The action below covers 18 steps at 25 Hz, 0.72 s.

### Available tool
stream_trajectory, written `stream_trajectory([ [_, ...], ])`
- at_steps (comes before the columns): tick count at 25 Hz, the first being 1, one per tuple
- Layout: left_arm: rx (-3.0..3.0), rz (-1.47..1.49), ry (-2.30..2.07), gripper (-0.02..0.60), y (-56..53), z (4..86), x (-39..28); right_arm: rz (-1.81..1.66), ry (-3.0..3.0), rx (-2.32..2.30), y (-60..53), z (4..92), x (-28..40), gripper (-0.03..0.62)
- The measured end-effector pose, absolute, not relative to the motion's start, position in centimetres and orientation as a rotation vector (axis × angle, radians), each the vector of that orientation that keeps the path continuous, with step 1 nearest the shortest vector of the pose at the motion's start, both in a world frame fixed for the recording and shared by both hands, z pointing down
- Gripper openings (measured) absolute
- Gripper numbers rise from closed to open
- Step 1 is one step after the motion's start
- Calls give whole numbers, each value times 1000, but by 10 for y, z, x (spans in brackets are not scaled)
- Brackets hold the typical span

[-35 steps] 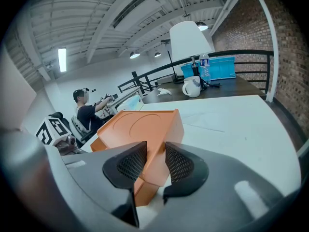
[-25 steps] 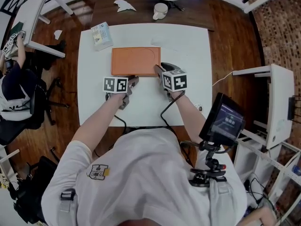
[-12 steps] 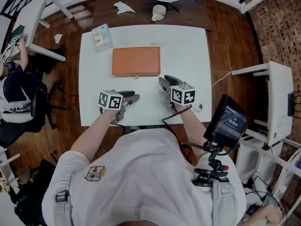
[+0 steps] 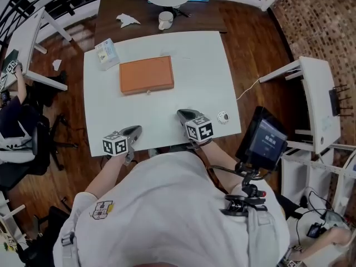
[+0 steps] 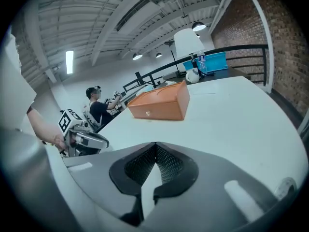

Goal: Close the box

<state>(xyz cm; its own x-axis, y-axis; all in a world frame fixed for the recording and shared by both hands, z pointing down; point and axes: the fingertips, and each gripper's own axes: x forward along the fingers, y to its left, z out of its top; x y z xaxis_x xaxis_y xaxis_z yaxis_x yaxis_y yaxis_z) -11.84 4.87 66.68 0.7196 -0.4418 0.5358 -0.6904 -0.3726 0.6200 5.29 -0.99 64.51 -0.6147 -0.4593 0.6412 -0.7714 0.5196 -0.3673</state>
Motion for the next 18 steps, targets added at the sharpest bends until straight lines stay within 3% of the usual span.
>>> stream_trajectory([
  [18,2057,409,-908,2,48,671,-114,809,-2293,955,-11,646,41,0],
])
